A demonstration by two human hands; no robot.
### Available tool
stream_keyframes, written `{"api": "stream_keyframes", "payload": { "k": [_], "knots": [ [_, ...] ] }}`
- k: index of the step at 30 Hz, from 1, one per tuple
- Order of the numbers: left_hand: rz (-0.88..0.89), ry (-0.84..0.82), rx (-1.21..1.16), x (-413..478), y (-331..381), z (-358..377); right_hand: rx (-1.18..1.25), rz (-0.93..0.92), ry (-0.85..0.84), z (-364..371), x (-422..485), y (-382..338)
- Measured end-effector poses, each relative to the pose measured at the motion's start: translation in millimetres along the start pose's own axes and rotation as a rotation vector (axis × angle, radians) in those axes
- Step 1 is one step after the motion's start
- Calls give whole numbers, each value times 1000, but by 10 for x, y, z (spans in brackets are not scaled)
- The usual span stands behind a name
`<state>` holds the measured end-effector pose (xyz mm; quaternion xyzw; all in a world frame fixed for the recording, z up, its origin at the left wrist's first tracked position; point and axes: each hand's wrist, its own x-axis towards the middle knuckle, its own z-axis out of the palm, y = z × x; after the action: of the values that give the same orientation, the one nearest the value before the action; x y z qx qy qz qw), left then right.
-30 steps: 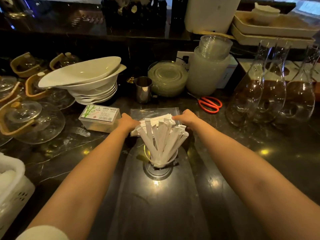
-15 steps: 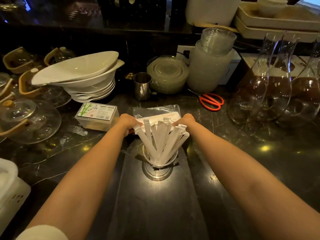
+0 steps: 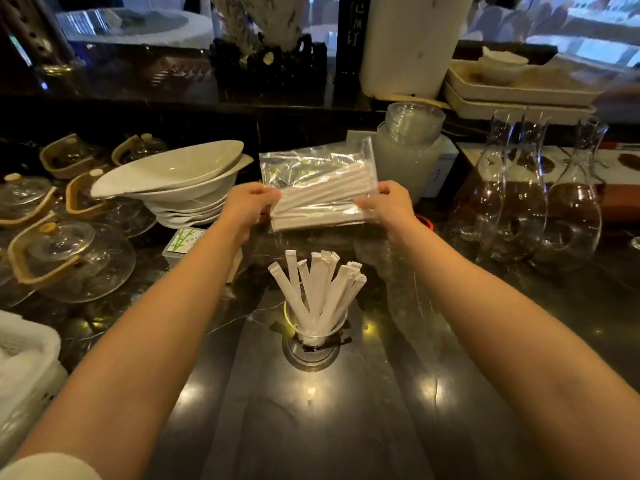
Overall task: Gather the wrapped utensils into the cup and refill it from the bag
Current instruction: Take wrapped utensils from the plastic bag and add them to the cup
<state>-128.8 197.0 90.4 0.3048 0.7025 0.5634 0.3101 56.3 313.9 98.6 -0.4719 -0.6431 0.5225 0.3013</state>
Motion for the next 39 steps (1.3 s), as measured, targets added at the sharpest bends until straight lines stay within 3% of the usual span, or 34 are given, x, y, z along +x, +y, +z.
{"api": "stream_keyframes", "payload": {
  "k": [7,11,22,30,36,39],
  "knots": [
    [110,-4,-54,-466,345,-209,143,-223,-84,-273,-432,-525],
    [120,-33,-33,-931,227,-260,117,-276,-218,-374,-727,-587],
    [-253,-110,-237,-1979,-886,15,-265,-371,-488,-366,-1292,-525],
    [-602,-42,-338,-2291,-1384,365,-672,-263,-758,-225,-1462,-277],
    [-685,-16,-327,-2375,-1206,311,-744,-215,-781,-140,-1505,-237],
    [-546,50,-212,-2348,-949,179,-748,-222,-779,-113,-1529,-247]
  ]
}}
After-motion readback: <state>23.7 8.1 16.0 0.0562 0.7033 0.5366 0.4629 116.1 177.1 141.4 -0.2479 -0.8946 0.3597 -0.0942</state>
